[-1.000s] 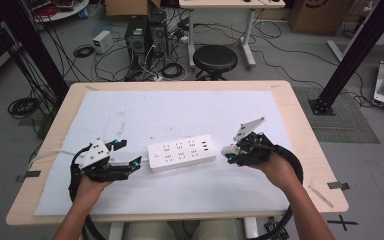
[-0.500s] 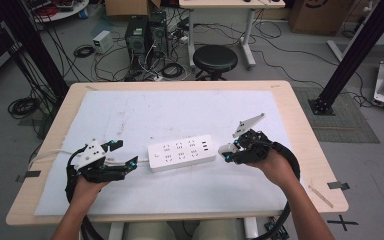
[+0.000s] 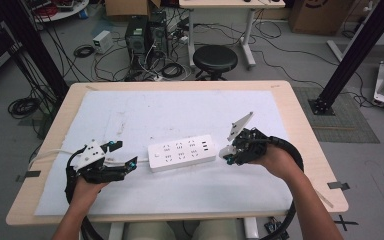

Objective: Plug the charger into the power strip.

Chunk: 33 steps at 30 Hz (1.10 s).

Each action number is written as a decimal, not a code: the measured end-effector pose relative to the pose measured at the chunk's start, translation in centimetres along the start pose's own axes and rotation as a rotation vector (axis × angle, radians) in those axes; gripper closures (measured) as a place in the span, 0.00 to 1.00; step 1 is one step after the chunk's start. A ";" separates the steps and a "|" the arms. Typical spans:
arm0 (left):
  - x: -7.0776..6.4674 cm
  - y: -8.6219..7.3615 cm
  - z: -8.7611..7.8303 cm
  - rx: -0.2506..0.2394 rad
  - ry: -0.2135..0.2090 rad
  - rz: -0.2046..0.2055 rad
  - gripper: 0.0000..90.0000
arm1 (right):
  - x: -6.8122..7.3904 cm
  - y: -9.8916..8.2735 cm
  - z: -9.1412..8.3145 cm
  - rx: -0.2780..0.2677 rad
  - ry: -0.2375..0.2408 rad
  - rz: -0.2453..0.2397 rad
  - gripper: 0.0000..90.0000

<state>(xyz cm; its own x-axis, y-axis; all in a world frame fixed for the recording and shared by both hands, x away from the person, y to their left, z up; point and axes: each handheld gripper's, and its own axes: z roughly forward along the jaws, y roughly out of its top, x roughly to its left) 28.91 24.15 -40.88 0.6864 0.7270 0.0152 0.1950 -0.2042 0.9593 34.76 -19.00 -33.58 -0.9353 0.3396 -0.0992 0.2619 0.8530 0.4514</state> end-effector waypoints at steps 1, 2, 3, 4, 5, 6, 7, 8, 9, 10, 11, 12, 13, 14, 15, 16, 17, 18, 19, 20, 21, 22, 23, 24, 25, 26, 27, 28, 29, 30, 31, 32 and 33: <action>0.0 0.0 0.0 0.000 0.000 0.000 0.24 | 0.0 0.0 0.0 0.000 0.000 0.000 0.70; 0.0 0.0 0.0 0.002 -0.001 0.001 0.24 | 0.0 0.1 0.1 0.001 0.001 -0.008 0.70; 0.1 0.0 0.0 0.000 0.000 0.001 0.24 | 0.1 0.2 0.3 0.011 0.004 -0.015 0.70; 0.1 0.0 -0.1 0.000 0.000 -0.002 0.24 | 0.1 0.4 0.3 0.017 0.001 -0.022 0.70; 0.1 -0.1 -0.1 -0.001 0.001 -0.004 0.24 | 0.2 0.5 0.3 0.018 0.002 -0.024 0.70; 0.1 -0.1 -0.2 -0.002 0.003 -0.002 0.24 | 0.1 0.6 0.3 0.019 0.005 -0.027 0.70; 0.1 -0.1 -0.2 -0.002 0.003 -0.002 0.24 | 0.1 0.6 0.3 0.019 0.005 -0.027 0.70; 0.1 -0.2 -0.2 -0.004 0.004 -0.003 0.24 | 0.1 0.8 0.4 0.018 0.009 -0.028 0.70; 0.0 -0.2 -0.3 -0.005 0.005 -0.004 0.24 | -0.1 1.1 0.5 0.024 0.012 -0.037 0.70; 0.0 -0.3 -0.3 -0.007 0.006 -0.005 0.24 | -0.1 1.3 0.6 0.026 0.010 -0.039 0.70; 0.1 -0.3 -0.3 -0.008 0.007 -0.005 0.24 | -0.2 1.5 0.7 0.023 0.015 -0.043 0.70; 0.0 -0.3 -0.3 -0.008 0.008 -0.007 0.24 | -0.2 1.6 0.8 0.026 0.015 -0.042 0.70; 0.0 -0.4 -0.3 -0.010 0.008 -0.008 0.24 | -0.3 1.8 0.8 0.026 0.018 -0.047 0.70; 0.0 -0.4 -0.3 -0.008 0.006 -0.007 0.24 | -0.3 2.0 0.9 0.027 0.018 -0.049 0.70; 0.0 -0.5 -0.3 -0.011 0.006 -0.008 0.24 | -0.4 2.2 1.0 0.027 0.024 -0.048 0.70; 0.0 -0.5 -0.3 -0.010 0.007 -0.007 0.24 | -0.5 2.4 1.0 0.030 0.027 -0.051 0.70; 0.0 -0.5 -0.3 -0.009 0.005 -0.010 0.24 | -0.6 2.6 1.1 0.029 0.025 -0.051 0.70; 0.0 -0.6 -0.3 -0.012 0.006 -0.013 0.24 | -0.7 2.7 1.1 0.030 0.022 -0.053 0.70; 0.1 -0.6 -0.4 -0.014 0.007 -0.012 0.24 | -0.8 2.9 1.1 0.028 0.023 -0.056 0.70; 0.2 -0.6 -0.4 -0.014 0.007 -0.013 0.24 | -0.9 3.1 1.1 0.025 0.028 -0.053 0.70; 0.3 -0.6 -0.5 -0.015 0.010 -0.013 0.24 | -1.0 3.3 1.1 0.019 0.031 -0.053 0.70; 0.3 -0.6 -0.5 -0.014 0.010 -0.013 0.24 | -1.2 3.5 1.2 0.018 0.035 -0.058 0.70; 0.4 -0.7 -0.6 -0.013 0.012 -0.010 0.24 | -1.3 3.7 1.3 0.020 0.034 -0.060 0.70; 0.4 -0.7 -0.6 -0.014 0.011 -0.012 0.24 | -1.3 4.0 1.4 0.023 0.035 -0.065 0.70; 0.4 -0.8 -0.7 -0.016 0.013 -0.015 0.24 | -1.4 4.2 1.5 0.026 0.036 -0.069 0.70; 0.4 -0.8 -0.7 -0.014 0.012 -0.015 0.24 | -1.5 4.4 1.6 0.027 0.039 -0.076 0.70; 0.5 -0.8 -0.7 -0.014 0.013 -0.015 0.24 | -1.6 4.7 1.8 0.028 0.042 -0.080 0.70; 0.5 -0.9 -0.8 -0.013 0.011 -0.018 0.24 | -1.7 4.9 1.9 0.032 0.043 -0.086 0.70; 0.5 -0.9 -0.8 -0.011 0.012 -0.018 0.24 | -1.8 5.2 2.0 0.030 0.046 -0.095 0.70; 0.5 -0.9 -0.8 -0.015 0.013 -0.019 0.24 | -1.9 5.4 2.1 0.031 0.051 -0.101 0.70; 0.5 -1.0 -0.9 -0.014 0.015 -0.020 0.24 | -2.0 5.6 2.2 0.031 0.056 -0.109 0.70; 0.5 -1.0 -0.9 -0.014 0.016 -0.018 0.24 | -2.0 5.9 2.4 0.034 0.060 -0.115 0.70; 0.5 -1.0 -1.0 -0.014 0.016 -0.021 0.24 | -2.1 6.1 2.5 0.038 0.062 -0.124 0.70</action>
<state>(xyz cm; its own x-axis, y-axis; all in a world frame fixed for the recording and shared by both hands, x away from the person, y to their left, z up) 28.40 25.40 -41.59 0.6708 0.7416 -0.0007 0.1996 -0.1797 0.9633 38.95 -13.56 -32.87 -0.9735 0.2069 -0.0969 0.1513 0.9016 0.4053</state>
